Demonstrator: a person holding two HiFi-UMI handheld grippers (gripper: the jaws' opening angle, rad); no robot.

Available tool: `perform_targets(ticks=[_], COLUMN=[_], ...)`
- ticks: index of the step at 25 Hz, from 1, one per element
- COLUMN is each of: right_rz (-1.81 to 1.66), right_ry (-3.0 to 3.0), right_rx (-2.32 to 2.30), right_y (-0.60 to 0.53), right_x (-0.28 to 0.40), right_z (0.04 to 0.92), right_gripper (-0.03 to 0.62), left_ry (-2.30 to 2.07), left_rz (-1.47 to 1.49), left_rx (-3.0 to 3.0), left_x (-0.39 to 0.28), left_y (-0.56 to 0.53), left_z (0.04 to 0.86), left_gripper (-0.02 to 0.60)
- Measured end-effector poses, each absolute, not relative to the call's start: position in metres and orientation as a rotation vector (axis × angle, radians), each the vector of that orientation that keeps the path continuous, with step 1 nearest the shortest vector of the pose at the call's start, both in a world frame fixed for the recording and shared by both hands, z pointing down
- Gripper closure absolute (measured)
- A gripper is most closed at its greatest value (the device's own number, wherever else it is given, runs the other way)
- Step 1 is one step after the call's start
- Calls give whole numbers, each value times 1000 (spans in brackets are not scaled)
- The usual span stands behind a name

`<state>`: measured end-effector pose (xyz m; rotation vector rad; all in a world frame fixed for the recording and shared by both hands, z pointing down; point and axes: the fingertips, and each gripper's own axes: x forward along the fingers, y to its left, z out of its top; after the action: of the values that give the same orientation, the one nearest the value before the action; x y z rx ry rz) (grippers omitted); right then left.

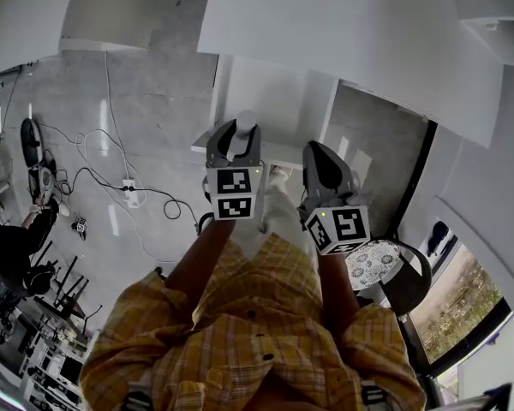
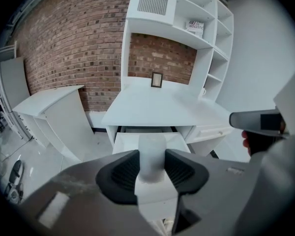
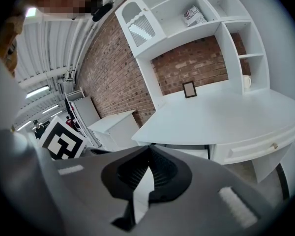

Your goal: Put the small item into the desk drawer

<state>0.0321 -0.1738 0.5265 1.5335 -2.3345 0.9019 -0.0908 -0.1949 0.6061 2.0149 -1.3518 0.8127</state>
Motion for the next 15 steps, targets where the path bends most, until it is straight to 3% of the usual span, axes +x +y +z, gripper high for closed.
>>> perform_targets(ticks=[15], right_rz=[979], right_ry=[-2263], right_rx=[1542], right_y=[-192], right_x=[28], right_z=[559], right_gripper=[605], left_ry=[-1250], left_rz=[909], left_rx=[1874], left_x=[-92], left_y=[-224], left_z=[676], left_gripper=[411])
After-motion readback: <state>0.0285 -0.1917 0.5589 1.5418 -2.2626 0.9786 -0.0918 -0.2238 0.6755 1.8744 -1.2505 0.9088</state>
